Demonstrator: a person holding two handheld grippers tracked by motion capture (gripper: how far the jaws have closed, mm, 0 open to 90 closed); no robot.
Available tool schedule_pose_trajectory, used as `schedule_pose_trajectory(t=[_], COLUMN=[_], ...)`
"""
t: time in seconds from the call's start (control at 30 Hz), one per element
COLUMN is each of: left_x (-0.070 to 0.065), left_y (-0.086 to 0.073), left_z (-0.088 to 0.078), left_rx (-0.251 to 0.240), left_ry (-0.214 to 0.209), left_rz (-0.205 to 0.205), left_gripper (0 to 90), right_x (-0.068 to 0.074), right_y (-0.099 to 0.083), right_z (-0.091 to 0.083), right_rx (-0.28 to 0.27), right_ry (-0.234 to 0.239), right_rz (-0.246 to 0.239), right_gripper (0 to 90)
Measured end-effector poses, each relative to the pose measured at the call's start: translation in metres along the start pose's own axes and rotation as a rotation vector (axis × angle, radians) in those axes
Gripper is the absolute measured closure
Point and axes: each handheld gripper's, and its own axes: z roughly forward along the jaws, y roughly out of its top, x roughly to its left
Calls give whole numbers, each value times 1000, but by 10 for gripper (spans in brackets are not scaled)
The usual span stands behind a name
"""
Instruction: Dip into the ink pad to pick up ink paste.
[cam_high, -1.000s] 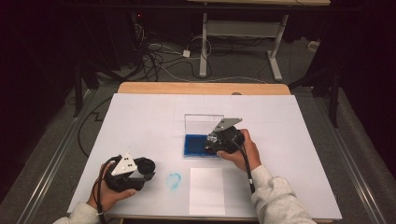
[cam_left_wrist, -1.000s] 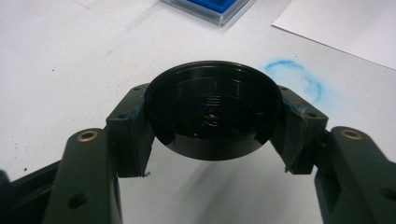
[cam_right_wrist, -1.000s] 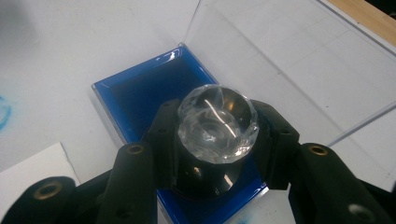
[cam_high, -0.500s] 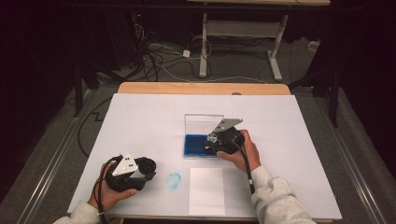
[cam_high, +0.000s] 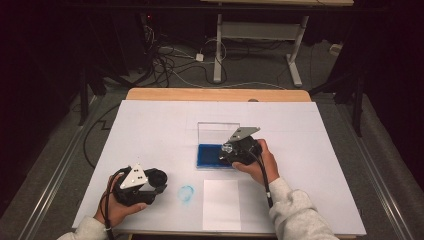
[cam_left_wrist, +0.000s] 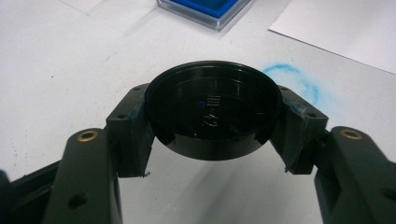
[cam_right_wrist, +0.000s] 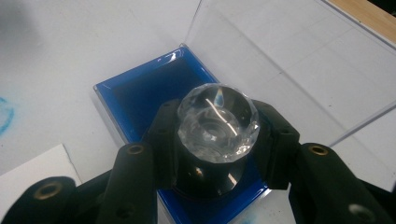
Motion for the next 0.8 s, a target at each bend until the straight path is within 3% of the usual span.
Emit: schedule_pose_trajectory(t=[0.43,0.5,0.8], left_x=[0,0,0], left_y=[0,0,0], left_z=[0,0,-1], left_rx=[0,3,-2], left_ry=[-5,-3,-3], left_rz=[4,4,2], left_gripper=[367,367,367], right_x=[0,0,3], right_y=[0,-1,2], right_z=[-1,-1,-1], right_rx=[8,-1,23], right_ry=[0,8,-16], right_rz=[-3,19,-13], right_gripper=[565,565,565])
